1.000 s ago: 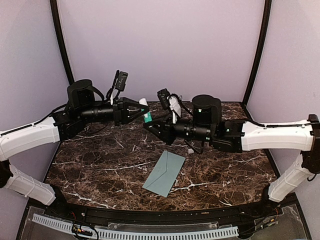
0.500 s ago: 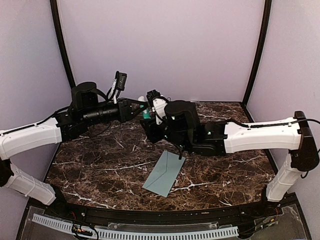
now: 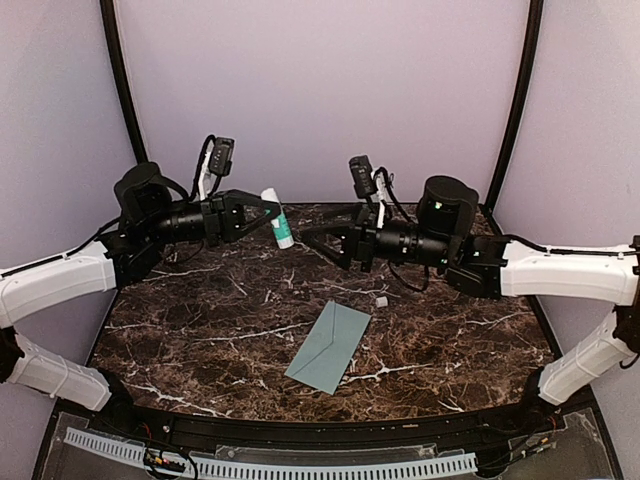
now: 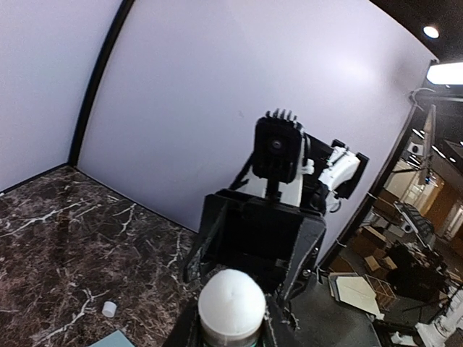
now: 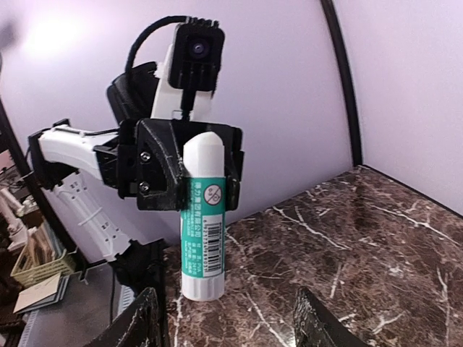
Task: Place the letter into the envelope and seal it
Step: Screw the solid glue.
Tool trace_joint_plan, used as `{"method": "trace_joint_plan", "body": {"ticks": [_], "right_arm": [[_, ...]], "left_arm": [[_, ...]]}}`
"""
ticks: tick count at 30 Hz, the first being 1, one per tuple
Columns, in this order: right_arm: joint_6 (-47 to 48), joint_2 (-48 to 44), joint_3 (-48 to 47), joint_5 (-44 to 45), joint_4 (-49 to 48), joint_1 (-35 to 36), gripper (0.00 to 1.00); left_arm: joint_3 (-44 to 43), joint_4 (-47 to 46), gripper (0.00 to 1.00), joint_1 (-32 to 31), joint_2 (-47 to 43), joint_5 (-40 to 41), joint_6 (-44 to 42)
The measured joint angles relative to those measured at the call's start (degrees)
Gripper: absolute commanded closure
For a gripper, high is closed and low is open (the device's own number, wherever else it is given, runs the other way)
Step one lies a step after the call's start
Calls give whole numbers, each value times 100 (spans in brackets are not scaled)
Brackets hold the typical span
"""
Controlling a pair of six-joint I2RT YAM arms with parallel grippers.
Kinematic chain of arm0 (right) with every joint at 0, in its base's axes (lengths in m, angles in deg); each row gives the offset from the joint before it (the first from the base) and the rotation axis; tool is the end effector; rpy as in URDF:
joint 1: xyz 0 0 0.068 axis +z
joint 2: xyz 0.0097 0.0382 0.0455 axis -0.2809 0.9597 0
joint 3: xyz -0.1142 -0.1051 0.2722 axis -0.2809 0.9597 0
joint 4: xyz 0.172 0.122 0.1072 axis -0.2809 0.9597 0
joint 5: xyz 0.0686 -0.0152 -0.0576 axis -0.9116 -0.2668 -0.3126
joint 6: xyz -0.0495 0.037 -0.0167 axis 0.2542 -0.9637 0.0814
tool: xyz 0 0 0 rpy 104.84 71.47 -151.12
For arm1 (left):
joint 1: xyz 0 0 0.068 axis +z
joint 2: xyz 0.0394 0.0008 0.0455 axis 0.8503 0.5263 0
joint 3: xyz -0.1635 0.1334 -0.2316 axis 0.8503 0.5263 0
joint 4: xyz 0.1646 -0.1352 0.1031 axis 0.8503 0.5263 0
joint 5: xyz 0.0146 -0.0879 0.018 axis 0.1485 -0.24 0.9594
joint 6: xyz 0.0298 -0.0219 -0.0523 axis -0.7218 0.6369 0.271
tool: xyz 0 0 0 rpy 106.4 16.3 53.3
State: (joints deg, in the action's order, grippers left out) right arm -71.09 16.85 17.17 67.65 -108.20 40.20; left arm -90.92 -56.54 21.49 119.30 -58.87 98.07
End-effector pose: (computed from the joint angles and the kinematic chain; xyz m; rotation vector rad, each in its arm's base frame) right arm 0.1598 0.2686 0.3967 -0.8016 1.4654 1.2352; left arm 0.1804 -0.1766 0.4183 0.7764 1.3894 -1.4357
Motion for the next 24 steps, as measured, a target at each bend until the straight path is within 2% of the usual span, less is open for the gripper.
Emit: {"method": "trace_joint_plan", "body": {"ticks": [5,10,20,24], "right_arm": [[-299,302,-59,-1279,-431,-37,43],[-557,778,-297,-2140,-614,-42,47],[-831,994,-632,-2822,-824,-13,53],[-879,1064,-721,-2940,-876,0,65]], "left_arm": [[52,-586,100,-4,20,-984,262],[52,-973,100,-4,42,-1521,444],[72,-1213,100,-4,107,-1788,577],[94,-1268,100,-7,120,-1788,621]]}}
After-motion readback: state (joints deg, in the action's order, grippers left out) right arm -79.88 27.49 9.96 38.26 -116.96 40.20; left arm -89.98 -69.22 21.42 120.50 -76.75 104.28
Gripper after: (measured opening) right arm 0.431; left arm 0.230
